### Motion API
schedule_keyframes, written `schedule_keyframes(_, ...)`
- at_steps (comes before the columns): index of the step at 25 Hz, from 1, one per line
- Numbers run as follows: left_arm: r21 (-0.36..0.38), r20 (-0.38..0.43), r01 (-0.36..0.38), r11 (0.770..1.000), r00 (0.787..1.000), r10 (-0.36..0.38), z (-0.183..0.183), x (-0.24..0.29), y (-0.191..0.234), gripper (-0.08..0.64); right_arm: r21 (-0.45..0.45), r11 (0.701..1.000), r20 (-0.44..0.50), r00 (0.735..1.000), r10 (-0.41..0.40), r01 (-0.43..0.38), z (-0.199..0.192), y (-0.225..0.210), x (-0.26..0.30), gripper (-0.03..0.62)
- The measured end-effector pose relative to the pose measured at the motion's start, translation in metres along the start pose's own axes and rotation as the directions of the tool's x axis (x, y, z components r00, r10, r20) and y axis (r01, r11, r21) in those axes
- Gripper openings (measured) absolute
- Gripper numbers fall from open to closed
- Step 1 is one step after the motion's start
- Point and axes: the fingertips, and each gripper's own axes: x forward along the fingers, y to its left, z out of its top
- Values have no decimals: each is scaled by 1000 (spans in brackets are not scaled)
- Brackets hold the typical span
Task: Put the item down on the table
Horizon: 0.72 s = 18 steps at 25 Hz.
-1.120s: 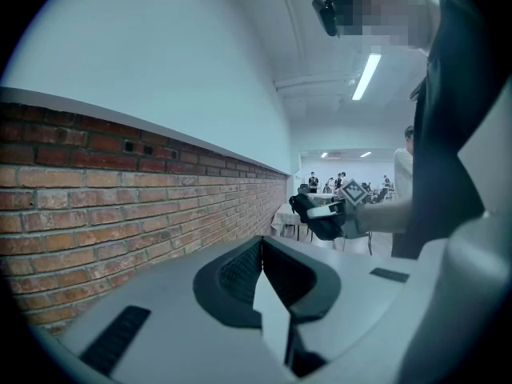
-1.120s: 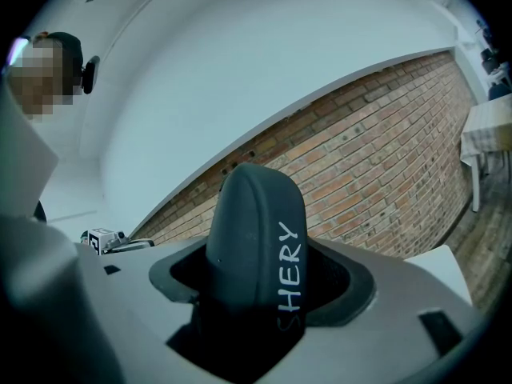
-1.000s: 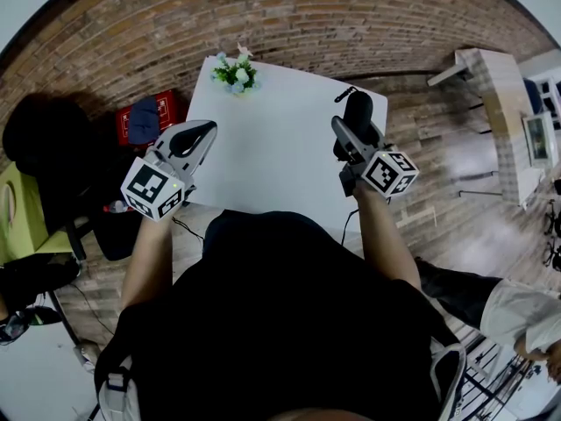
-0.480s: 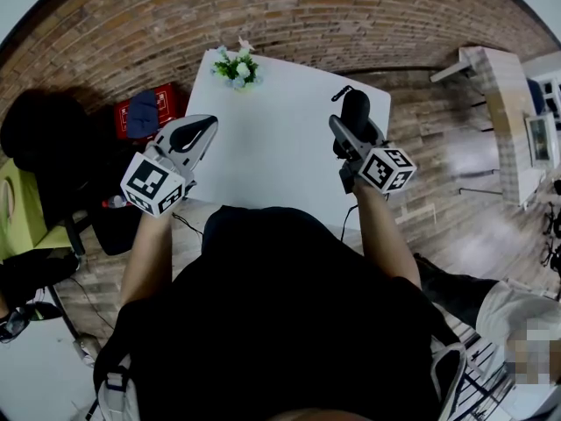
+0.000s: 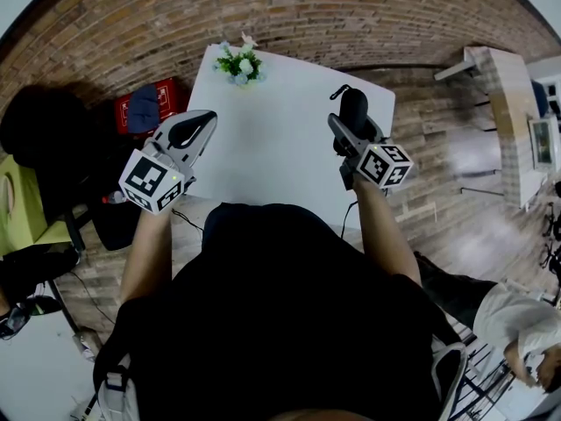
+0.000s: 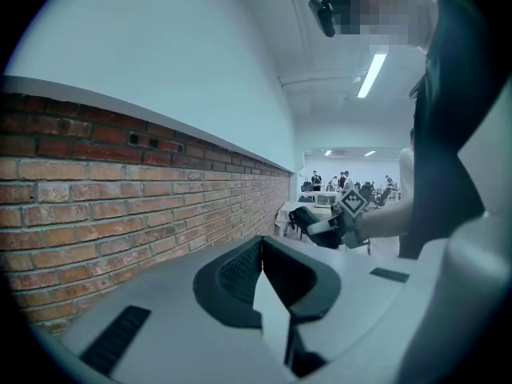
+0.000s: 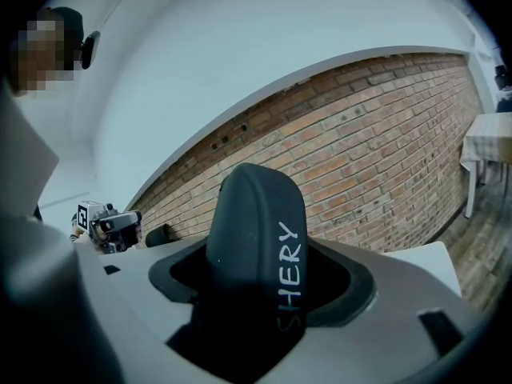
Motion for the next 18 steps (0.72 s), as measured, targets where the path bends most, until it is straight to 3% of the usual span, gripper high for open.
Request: schedule_keyframes(18, -7, -31, 14, 1000, 999, -14, -11, 2, 9, 11, 15, 1000, -109, 994, 0, 1, -43, -10, 29, 348)
